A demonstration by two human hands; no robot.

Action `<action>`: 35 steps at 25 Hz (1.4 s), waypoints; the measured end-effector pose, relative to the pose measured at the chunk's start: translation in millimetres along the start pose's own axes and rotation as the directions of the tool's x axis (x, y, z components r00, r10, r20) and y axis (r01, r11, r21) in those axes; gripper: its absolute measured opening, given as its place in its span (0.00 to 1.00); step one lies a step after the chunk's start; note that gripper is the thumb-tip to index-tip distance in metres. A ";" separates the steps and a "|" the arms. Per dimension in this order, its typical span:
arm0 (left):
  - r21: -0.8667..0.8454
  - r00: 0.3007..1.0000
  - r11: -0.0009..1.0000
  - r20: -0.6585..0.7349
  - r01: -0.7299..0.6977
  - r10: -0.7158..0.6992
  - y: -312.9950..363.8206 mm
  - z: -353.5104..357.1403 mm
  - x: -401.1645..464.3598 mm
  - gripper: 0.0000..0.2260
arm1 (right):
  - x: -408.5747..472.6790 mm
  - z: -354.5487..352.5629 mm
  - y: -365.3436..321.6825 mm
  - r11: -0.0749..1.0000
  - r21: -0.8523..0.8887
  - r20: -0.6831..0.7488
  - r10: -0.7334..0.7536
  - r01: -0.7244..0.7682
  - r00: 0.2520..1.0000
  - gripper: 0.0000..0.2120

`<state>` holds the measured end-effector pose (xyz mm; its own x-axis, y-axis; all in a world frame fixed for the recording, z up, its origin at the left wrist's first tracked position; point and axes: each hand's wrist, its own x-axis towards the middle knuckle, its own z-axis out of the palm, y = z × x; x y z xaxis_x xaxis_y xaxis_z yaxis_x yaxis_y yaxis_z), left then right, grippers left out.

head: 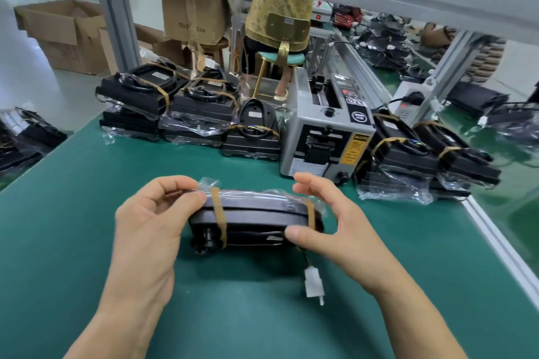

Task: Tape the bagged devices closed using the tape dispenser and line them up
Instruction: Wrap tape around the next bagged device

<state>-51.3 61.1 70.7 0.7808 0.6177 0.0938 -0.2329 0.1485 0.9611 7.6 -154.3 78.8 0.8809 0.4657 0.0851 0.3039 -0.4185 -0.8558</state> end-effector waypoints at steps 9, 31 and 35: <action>0.030 0.999 0.999 0.002 -0.035 0.035 -2.7 -1.7 0.8 0.13 | -3.6 22.9 0.3 0.970 0.095 -0.275 -0.189 0.223 0.943 0.07; 0.659 0.670 0.156 0.677 -0.736 0.302 3.6 38.0 -16.4 0.26 | -44.2 31.9 43.8 0.927 0.375 -0.352 0.143 -0.001 0.925 0.31; 0.655 0.868 0.569 0.376 -0.496 0.323 12.2 26.0 -18.5 0.25 | -40.5 24.6 27.3 0.929 0.361 -0.429 0.083 0.086 0.900 0.38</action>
<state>-53.5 31.5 87.5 0.8208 0.2936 0.4900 -0.1401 -0.7281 0.6710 -28.7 -165.4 39.5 0.9733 0.0497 0.2243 0.2273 -0.0673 -0.9715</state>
